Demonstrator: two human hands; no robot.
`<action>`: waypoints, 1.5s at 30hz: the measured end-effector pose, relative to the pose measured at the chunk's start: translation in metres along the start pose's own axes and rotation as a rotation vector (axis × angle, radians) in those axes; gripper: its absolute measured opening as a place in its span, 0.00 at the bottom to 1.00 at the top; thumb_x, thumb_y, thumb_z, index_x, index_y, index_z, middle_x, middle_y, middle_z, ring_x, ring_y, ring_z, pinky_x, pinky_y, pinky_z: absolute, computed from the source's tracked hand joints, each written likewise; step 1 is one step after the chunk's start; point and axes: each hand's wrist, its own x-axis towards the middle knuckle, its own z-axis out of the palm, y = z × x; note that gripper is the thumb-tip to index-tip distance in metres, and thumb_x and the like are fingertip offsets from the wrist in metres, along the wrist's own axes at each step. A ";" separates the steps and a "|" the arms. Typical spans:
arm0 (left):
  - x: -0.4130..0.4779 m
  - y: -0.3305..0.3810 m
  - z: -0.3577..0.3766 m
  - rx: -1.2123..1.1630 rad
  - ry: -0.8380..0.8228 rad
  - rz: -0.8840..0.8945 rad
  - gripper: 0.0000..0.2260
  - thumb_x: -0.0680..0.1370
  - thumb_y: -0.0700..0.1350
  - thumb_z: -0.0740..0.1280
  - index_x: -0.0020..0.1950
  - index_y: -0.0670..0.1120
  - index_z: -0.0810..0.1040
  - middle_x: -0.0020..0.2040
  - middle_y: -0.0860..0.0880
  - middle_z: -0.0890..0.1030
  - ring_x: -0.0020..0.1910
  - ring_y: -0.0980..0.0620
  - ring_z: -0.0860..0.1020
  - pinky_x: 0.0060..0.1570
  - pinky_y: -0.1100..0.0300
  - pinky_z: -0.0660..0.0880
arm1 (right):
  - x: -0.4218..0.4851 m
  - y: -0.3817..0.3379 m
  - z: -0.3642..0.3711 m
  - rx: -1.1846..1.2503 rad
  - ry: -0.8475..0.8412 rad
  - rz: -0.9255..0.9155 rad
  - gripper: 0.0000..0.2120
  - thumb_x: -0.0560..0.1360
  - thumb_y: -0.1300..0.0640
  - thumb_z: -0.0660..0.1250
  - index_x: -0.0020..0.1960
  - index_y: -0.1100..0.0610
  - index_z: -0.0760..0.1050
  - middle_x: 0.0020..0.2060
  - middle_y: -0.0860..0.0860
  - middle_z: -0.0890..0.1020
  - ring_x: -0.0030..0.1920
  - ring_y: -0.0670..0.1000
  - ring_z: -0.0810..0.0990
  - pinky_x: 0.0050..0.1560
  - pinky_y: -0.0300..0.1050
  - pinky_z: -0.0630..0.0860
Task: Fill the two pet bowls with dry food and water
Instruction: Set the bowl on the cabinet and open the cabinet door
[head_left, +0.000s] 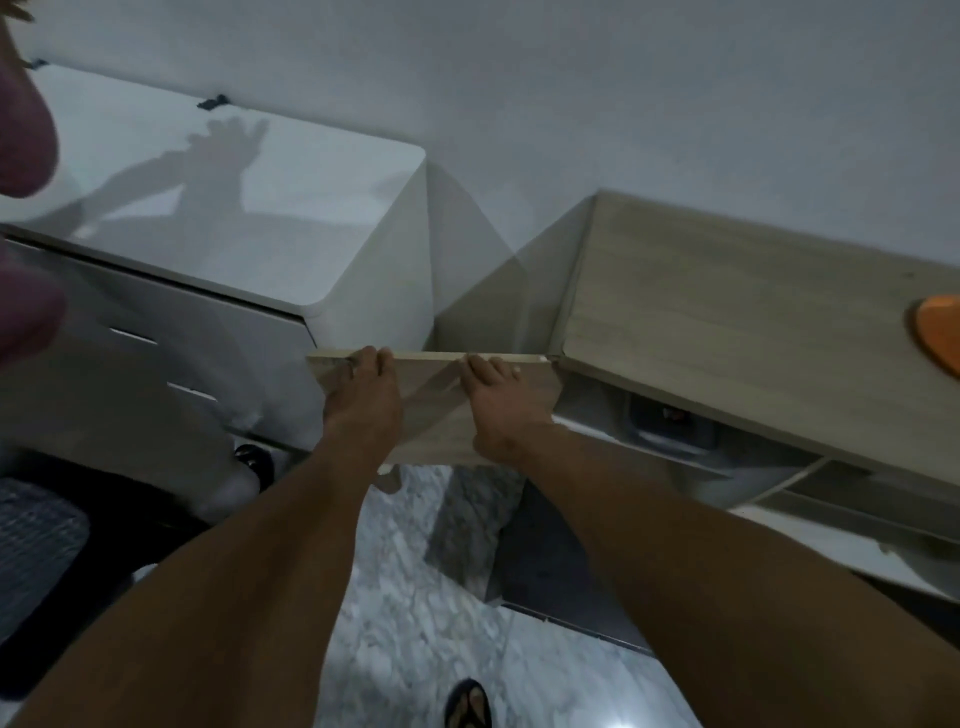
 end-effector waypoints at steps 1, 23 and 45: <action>-0.003 0.002 0.003 0.025 0.050 -0.001 0.29 0.78 0.41 0.61 0.78 0.39 0.56 0.70 0.38 0.63 0.67 0.37 0.67 0.62 0.43 0.72 | -0.006 0.002 0.004 0.027 0.020 0.018 0.43 0.74 0.60 0.68 0.80 0.61 0.46 0.80 0.56 0.50 0.79 0.60 0.49 0.77 0.55 0.47; -0.052 0.270 0.125 -0.302 -0.039 0.389 0.26 0.83 0.43 0.58 0.79 0.44 0.55 0.79 0.44 0.58 0.74 0.46 0.65 0.70 0.57 0.63 | -0.135 0.212 0.115 0.506 0.315 0.674 0.28 0.82 0.56 0.60 0.78 0.61 0.57 0.78 0.57 0.60 0.75 0.59 0.64 0.72 0.50 0.64; 0.019 0.331 0.163 -1.558 -0.097 -0.408 0.19 0.76 0.45 0.71 0.66 0.43 0.77 0.59 0.45 0.81 0.59 0.46 0.78 0.66 0.51 0.73 | -0.073 0.287 0.151 1.687 0.845 0.990 0.11 0.78 0.58 0.66 0.56 0.63 0.78 0.39 0.50 0.77 0.40 0.50 0.75 0.49 0.48 0.73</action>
